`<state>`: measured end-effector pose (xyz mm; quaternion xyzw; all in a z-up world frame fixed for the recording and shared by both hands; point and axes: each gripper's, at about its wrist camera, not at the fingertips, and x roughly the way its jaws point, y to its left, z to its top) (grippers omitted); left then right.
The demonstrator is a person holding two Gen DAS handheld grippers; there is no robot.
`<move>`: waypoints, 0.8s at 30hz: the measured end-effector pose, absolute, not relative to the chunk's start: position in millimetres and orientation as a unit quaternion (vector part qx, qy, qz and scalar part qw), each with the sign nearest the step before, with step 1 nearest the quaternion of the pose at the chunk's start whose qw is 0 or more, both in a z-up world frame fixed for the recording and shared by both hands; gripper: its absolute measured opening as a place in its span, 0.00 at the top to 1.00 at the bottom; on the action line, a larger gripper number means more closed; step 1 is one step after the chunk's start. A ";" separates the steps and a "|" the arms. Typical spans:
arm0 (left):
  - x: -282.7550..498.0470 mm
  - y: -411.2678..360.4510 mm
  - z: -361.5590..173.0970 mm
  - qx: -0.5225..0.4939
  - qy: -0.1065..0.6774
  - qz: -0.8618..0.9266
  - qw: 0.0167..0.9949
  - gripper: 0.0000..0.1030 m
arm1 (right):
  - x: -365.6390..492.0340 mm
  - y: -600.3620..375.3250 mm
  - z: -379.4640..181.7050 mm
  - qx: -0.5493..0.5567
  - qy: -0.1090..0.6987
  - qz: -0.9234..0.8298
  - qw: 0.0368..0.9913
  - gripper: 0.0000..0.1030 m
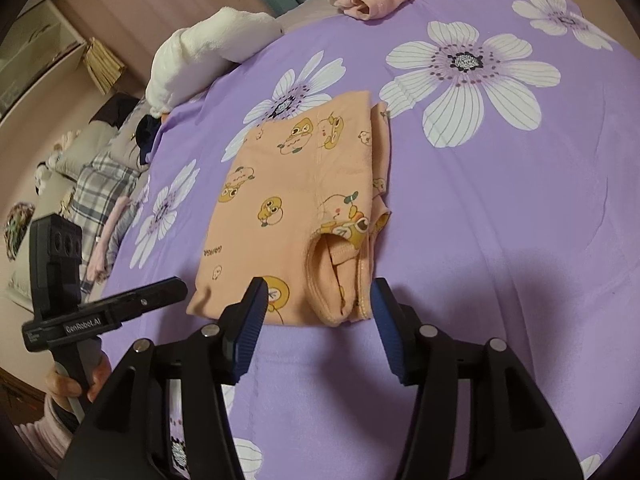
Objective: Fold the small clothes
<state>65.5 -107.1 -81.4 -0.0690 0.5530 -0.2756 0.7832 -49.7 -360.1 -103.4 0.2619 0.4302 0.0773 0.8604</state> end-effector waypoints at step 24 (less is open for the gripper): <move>90.5 -117.1 -98.3 -0.080 0.567 -0.283 0.770 0.48 | -13.5 -387.1 -126.3 0.342 0.438 0.086 0.827 0.39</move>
